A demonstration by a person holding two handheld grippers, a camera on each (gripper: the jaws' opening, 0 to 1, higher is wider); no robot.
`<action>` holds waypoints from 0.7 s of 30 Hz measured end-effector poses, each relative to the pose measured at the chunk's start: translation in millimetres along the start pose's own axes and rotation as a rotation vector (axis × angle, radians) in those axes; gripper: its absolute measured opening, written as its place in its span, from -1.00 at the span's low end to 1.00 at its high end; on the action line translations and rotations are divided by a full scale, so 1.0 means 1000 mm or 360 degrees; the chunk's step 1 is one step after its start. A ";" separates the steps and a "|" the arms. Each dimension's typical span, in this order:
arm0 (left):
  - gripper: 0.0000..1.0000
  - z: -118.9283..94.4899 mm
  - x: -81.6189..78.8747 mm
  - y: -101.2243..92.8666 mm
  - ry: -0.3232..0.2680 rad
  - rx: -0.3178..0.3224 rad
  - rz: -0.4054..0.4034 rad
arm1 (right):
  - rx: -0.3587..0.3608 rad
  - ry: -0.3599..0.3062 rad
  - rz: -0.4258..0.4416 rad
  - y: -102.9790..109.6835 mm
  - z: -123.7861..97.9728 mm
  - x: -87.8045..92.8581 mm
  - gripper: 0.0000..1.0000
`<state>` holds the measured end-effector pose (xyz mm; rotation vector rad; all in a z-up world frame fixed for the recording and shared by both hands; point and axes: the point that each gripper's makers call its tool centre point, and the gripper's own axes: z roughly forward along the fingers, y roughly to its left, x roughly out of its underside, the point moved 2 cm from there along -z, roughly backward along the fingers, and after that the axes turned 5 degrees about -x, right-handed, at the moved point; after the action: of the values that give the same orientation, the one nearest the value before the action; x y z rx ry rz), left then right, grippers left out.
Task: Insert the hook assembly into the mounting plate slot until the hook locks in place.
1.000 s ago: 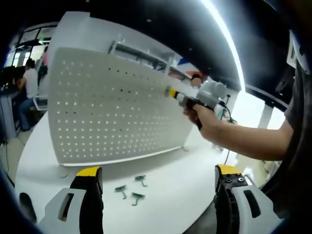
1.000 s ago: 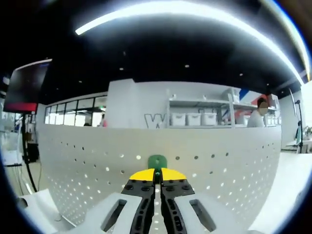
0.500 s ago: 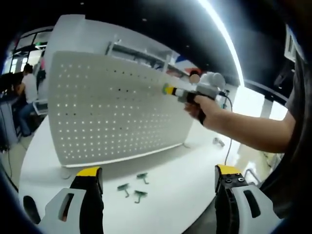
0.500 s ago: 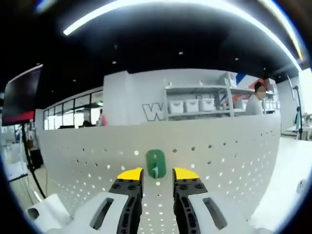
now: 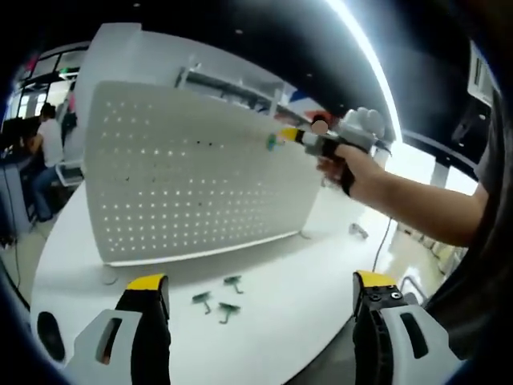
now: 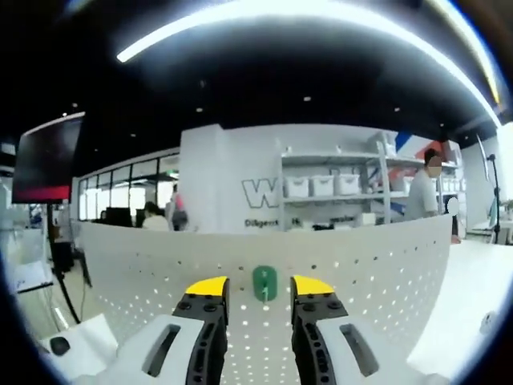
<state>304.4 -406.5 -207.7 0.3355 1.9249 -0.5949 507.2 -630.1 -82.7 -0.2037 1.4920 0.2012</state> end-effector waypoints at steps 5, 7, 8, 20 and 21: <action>0.92 -0.002 0.005 0.000 0.0012 -0.0008 -0.0007 | -0.0047 0.0032 -0.0002 0.012 -0.014 0.007 -0.42; 0.92 -0.003 0.005 0.000 0.0010 -0.0008 -0.0008 | -0.0064 0.0059 -0.0011 0.017 -0.021 0.013 -0.41; 0.92 -0.003 0.006 0.000 0.0009 -0.0008 -0.0007 | -0.0078 0.0067 -0.0010 0.020 -0.024 0.015 -0.41; 0.90 -0.004 0.022 0.001 0.0049 -0.0016 -0.0031 | -0.0251 0.0210 -0.0050 0.058 -0.060 0.049 -0.42; 0.90 -0.004 0.024 0.001 0.0053 -0.0016 -0.0032 | -0.0272 0.0221 -0.0051 0.062 -0.063 0.051 -0.42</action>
<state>291.7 -404.7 -228.3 0.3218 1.9649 -0.5962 434.5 -585.9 -138.3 -0.3853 1.6092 0.2943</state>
